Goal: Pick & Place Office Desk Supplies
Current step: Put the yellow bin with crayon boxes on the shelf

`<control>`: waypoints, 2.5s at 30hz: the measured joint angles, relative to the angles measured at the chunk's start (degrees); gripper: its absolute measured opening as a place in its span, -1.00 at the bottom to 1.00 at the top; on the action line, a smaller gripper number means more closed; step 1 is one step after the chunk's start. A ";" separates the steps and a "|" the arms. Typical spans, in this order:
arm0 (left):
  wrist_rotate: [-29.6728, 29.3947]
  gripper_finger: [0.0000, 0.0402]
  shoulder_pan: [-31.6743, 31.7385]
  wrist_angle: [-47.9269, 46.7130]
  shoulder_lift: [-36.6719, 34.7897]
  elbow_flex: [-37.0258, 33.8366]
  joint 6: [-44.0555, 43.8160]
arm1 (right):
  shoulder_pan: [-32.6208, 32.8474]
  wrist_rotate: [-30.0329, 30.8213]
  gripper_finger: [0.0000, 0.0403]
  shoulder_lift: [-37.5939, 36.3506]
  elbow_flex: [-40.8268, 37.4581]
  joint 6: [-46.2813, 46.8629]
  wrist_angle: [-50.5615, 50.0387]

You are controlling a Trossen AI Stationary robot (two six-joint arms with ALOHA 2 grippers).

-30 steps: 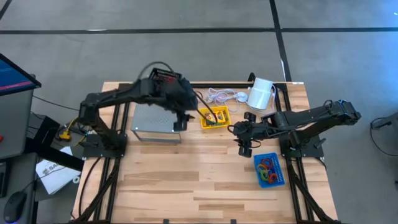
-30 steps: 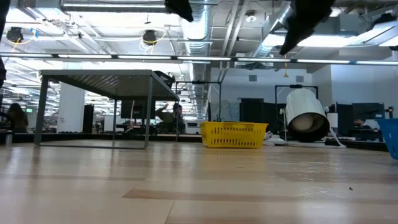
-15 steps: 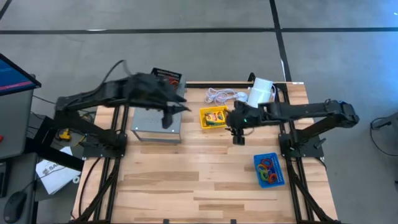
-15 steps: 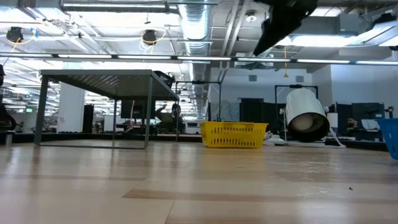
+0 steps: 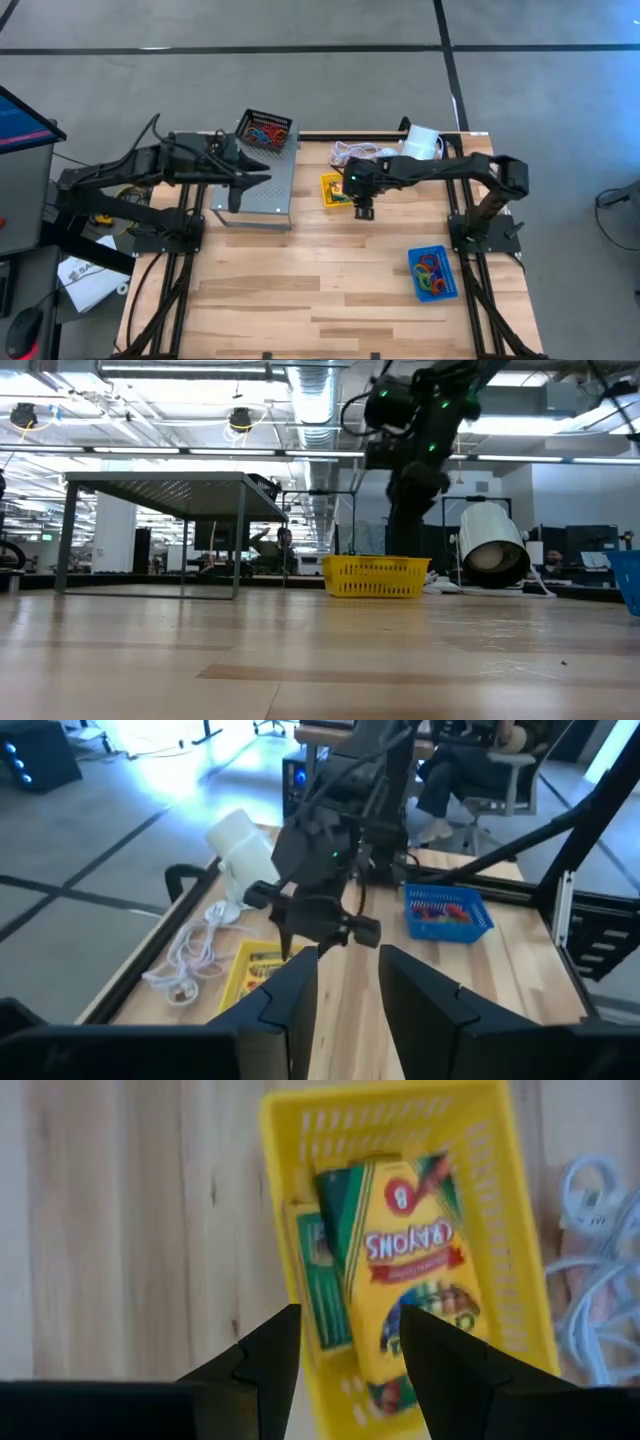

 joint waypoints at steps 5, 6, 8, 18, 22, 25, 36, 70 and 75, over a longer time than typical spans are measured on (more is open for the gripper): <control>0.27 -0.48 -0.10 -0.56 -1.74 -2.61 -0.01 | -0.89 2.34 -0.17 2.06 1.28 -0.16 -4.00; 0.52 -0.48 -0.09 -0.23 -2.15 -2.73 -0.02 | -0.75 2.81 -0.17 2.32 1.62 -0.27 -3.91; 0.92 -0.48 0.10 -0.99 -2.56 -3.52 -0.02 | -0.69 2.95 -0.17 2.26 1.77 -0.13 -6.14; 1.29 -0.48 -0.02 0.23 -2.72 -3.48 0.13 | 1.27 3.02 -0.17 -0.44 2.28 4.11 -13.56; 3.13 -0.48 -0.02 0.26 -2.83 -3.43 -0.01 | 2.17 2.97 -0.17 -0.49 2.30 4.48 -13.31; 4.28 -0.48 -0.04 0.51 -2.68 -3.43 -0.20 | 2.35 3.02 -0.17 -0.49 2.00 4.26 -11.57; 4.26 -0.48 -0.02 0.55 -2.65 -3.43 -1.47 | 1.46 3.00 -0.17 1.20 1.79 3.47 -9.48; 8.30 -0.48 -0.02 0.75 -1.50 -3.41 -1.31 | 6.64 1.47 -0.98 7.79 2.04 5.38 -11.04; 8.30 -0.48 -0.01 0.68 -0.56 -3.39 -1.31 | 9.72 -1.98 -0.98 6.48 2.10 8.81 -10.96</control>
